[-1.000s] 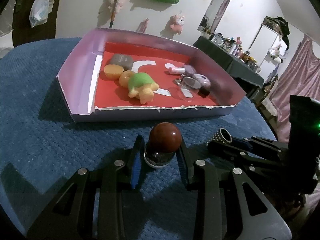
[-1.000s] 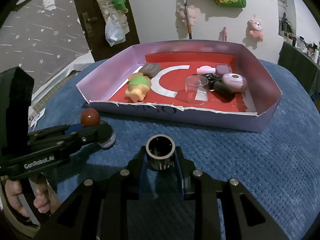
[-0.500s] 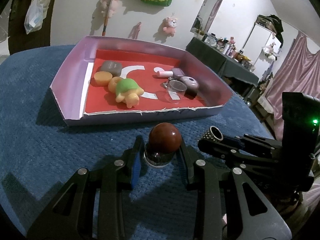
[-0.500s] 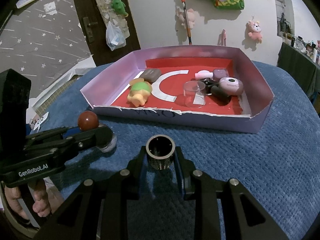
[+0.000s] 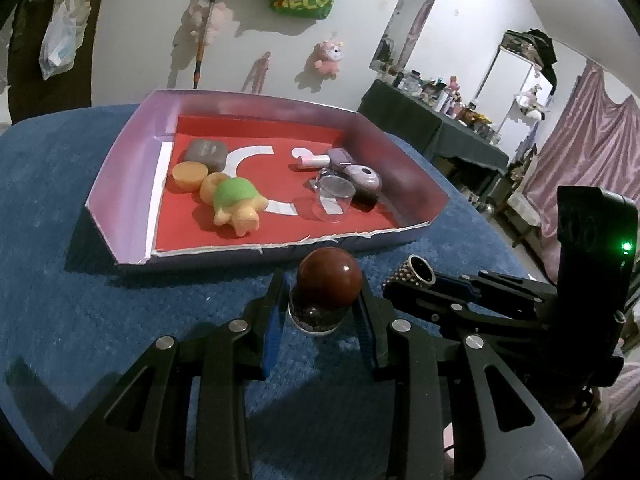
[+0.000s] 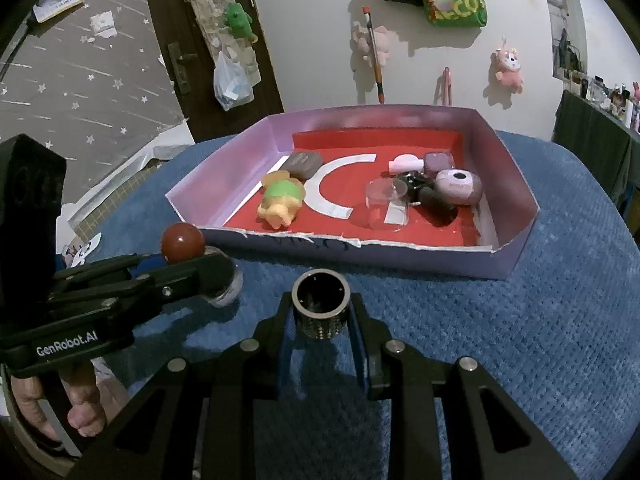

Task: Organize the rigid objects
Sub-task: 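Lift the bottle and metal cylinder and carry them over the red box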

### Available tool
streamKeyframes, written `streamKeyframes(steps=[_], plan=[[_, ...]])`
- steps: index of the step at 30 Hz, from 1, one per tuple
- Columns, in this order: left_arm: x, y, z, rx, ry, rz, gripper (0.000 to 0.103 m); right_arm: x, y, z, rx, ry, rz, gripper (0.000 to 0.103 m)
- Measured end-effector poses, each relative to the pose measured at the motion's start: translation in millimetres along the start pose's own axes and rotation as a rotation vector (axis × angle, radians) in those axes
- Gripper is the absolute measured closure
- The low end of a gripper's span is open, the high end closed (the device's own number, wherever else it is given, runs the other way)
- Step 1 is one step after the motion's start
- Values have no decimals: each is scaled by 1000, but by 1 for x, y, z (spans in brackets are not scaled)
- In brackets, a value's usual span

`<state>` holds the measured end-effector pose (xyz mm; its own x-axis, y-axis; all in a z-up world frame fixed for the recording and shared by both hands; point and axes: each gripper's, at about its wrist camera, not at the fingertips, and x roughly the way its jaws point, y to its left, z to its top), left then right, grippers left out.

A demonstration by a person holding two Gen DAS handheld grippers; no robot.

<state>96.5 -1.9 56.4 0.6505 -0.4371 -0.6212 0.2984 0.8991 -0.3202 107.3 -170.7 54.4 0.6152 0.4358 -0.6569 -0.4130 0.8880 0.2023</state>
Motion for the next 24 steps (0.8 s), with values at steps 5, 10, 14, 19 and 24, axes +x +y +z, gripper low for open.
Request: streamKeyframes(steps=[5, 10, 14, 19, 24], plan=[[1, -2, 7, 9, -8, -9, 73, -3, -1, 5, 1, -14, -1, 75], [1, -3, 15, 15, -22, -14, 73, -5, -2, 11, -2, -27, -1, 75], [-1, -7, 26, 34, -48, -19, 74, -5, -3, 18, -4, -32, 0, 75], [8, -7, 34, 45, -41, 1, 74, -2, -8, 26, -7, -30, -24, 75], [1, 8, 0, -41, 3, -77, 74, 2, -11, 16, -5, -15, -6, 75]])
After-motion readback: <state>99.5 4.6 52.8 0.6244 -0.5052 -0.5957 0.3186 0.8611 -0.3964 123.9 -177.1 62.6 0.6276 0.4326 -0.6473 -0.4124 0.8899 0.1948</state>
